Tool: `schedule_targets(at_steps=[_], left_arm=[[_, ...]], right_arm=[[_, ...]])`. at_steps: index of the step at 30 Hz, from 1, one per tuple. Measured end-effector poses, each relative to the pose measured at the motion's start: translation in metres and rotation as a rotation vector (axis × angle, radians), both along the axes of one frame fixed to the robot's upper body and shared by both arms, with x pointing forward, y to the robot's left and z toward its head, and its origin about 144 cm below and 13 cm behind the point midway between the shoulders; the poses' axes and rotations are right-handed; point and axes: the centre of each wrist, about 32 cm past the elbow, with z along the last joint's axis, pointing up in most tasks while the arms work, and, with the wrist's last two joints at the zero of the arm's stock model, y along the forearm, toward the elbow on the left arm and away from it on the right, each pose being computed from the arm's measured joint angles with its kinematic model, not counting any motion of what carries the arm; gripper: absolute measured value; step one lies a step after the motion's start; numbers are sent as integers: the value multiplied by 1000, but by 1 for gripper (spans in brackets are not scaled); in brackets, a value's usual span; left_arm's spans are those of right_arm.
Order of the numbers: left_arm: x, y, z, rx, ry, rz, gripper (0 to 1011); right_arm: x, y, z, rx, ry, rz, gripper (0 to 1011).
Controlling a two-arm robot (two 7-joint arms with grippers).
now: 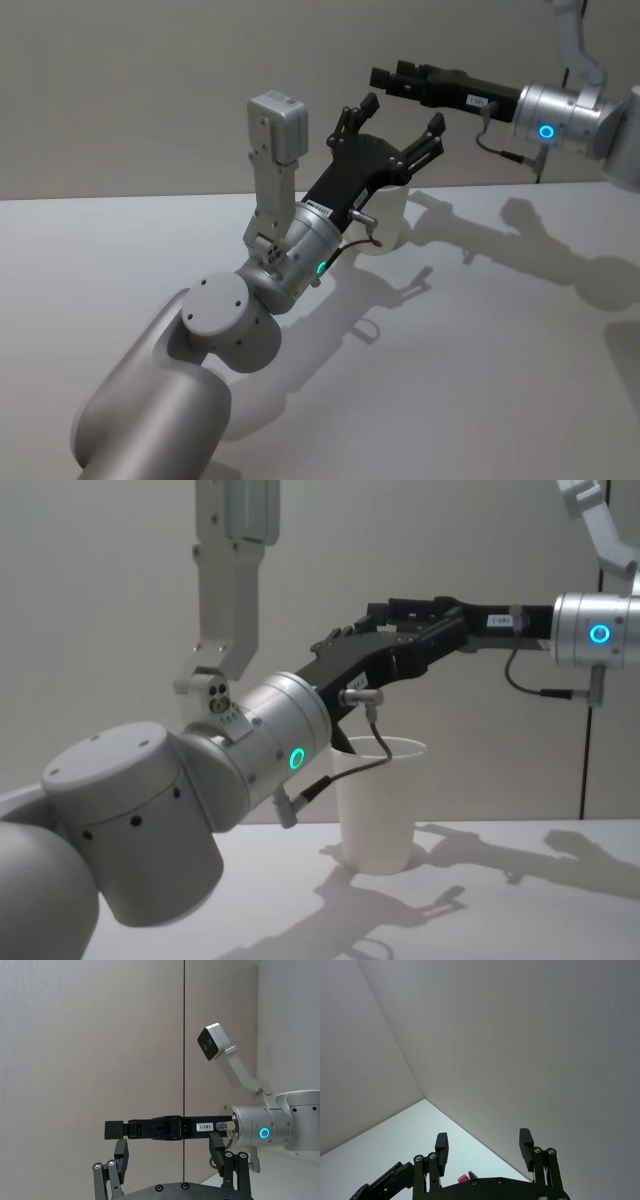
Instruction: Place the pen into the pen holder.
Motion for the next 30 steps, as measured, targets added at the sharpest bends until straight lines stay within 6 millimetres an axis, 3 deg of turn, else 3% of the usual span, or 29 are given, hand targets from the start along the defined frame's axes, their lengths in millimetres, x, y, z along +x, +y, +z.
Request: schedule_targets(at_steps=[1,6,30], left_arm=[[0,0,0,0,0,0,1001],[0,0,0,0,0,0,1001],[0,0,0,0,0,0,1001]], right_arm=[[0,0,0,0,0,0,894],[0,0,0,-1,1,0,1000],[0,1,1,-2,-2,1,1002]])
